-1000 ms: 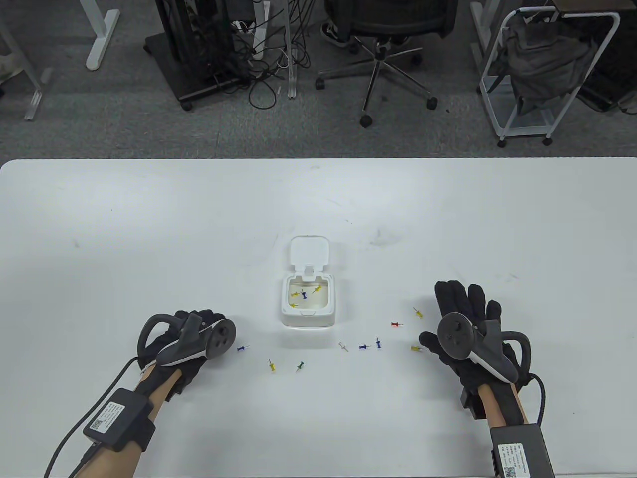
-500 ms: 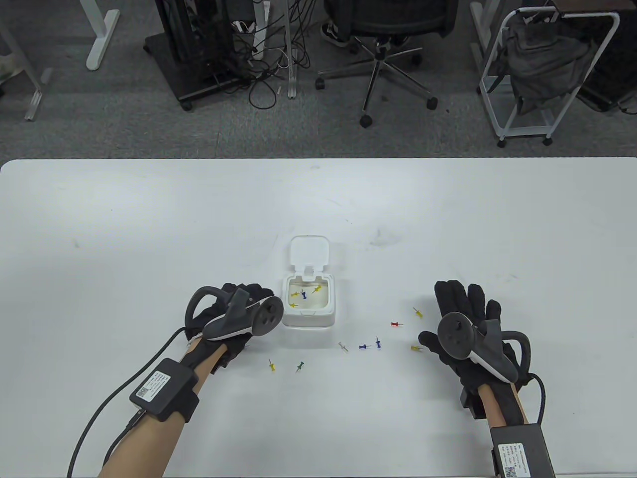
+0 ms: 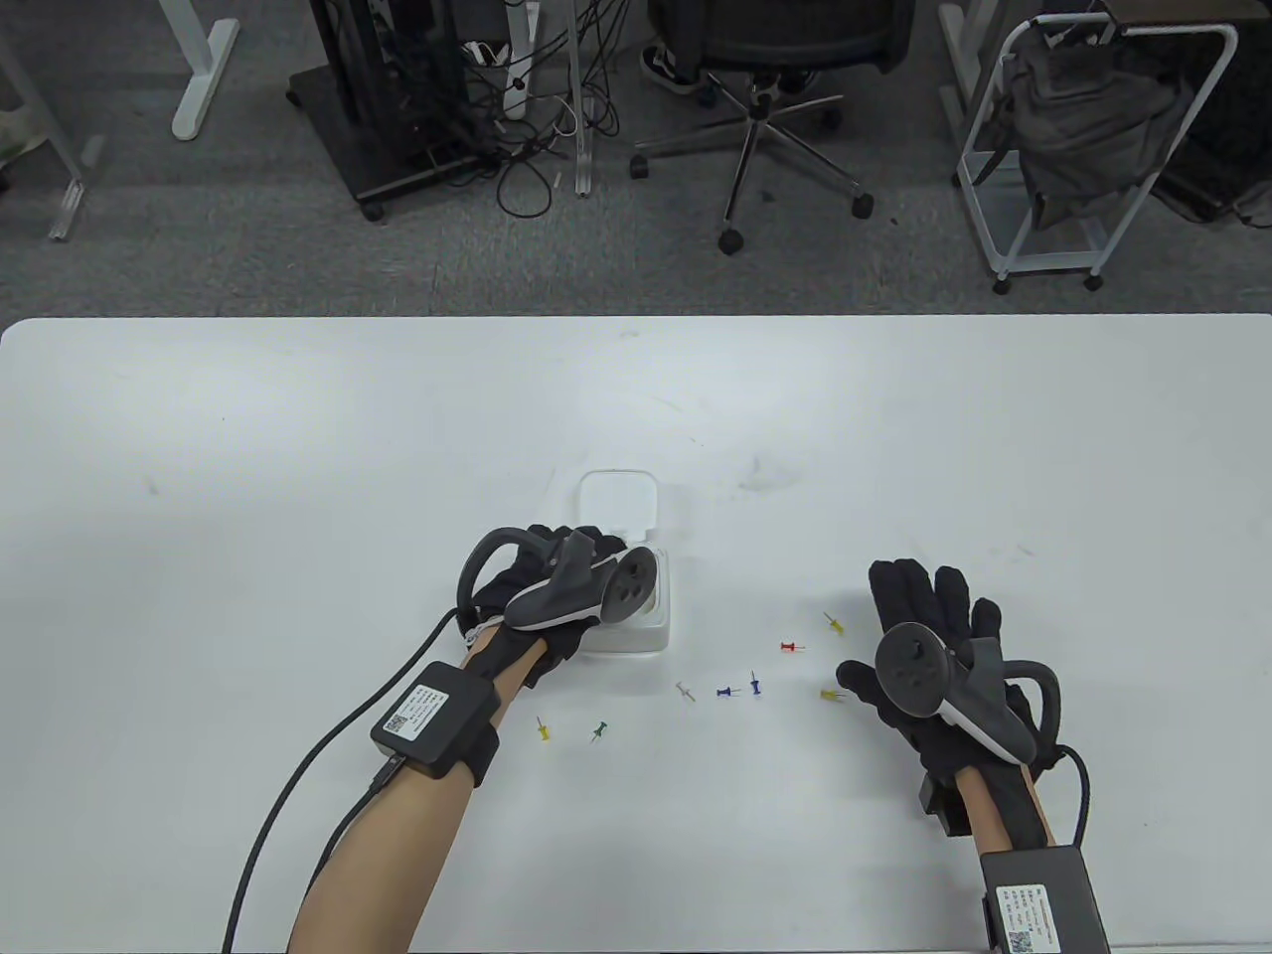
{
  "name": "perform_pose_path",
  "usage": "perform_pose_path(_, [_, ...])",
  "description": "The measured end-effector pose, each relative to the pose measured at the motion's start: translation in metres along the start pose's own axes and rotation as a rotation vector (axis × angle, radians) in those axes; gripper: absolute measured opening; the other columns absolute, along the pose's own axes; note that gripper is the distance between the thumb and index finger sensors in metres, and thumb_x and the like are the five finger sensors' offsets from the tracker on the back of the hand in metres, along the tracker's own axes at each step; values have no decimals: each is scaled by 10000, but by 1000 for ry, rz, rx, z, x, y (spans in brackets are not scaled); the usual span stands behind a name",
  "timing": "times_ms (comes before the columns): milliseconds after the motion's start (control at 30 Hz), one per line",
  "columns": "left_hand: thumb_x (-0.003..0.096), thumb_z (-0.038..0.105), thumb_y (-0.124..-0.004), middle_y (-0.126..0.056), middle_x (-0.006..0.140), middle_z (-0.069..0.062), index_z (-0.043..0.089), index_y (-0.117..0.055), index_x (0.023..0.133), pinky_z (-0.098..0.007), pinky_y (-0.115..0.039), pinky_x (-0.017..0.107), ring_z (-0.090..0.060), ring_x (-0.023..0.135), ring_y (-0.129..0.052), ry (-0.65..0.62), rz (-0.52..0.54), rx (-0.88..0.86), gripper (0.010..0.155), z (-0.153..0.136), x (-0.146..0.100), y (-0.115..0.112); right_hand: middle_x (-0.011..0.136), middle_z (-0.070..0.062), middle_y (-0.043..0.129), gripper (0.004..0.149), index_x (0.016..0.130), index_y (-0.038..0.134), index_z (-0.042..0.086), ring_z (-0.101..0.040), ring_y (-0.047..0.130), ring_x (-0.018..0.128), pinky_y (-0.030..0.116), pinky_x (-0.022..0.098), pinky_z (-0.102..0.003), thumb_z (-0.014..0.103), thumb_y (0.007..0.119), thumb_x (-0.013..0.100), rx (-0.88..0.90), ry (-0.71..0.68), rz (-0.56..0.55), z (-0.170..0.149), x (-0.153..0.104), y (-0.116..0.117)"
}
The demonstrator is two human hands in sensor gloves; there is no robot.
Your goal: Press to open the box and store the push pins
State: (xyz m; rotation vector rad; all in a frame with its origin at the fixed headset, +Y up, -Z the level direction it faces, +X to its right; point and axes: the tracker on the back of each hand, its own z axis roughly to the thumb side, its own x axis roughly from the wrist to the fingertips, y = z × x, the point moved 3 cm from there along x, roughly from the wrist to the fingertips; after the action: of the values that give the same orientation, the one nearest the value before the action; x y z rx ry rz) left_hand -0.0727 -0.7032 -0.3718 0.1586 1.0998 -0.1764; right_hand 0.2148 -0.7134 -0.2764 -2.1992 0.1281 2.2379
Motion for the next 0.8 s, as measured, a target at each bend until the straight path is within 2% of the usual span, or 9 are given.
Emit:
perform_pose_path(200, [503,442,-742,-906,872,91,324,-782,896,-475,-813,717,-122,623,-1005,0,0,12,412,5,3,-1,1248,-85,284,903,1068,146,257,-475,327,1125,341,766,-697,627,631,402,-1,0,-1,0,0,0])
perform_pose_path(300, [500,462,-741,-884,925,65,306,-758,948,-481,-802,725,-135,661,-998,5,-11,18,474,3,3,-1,1248,-82,283,900,1067,149,256,-475,326,1126,341,767,-696,627,630,403,-1,0,-2,0,0,0])
perform_pose_path(433, [493,483,-739,-878,936,62,302,-754,956,-483,-799,727,-140,674,-999,0,5,39,498,-1,0,5,1248,-83,282,903,1068,146,255,-475,327,1125,342,765,-697,627,631,403,2,2,-1,-1,0,0])
perform_pose_path(800, [496,482,-734,-882,937,52,290,-762,960,-488,-799,726,-147,675,-1001,20,46,3,503,-30,-35,6,1247,-86,283,901,1067,150,253,-477,328,1124,344,763,-698,626,631,403,1,3,-6,-1,-1,-1])
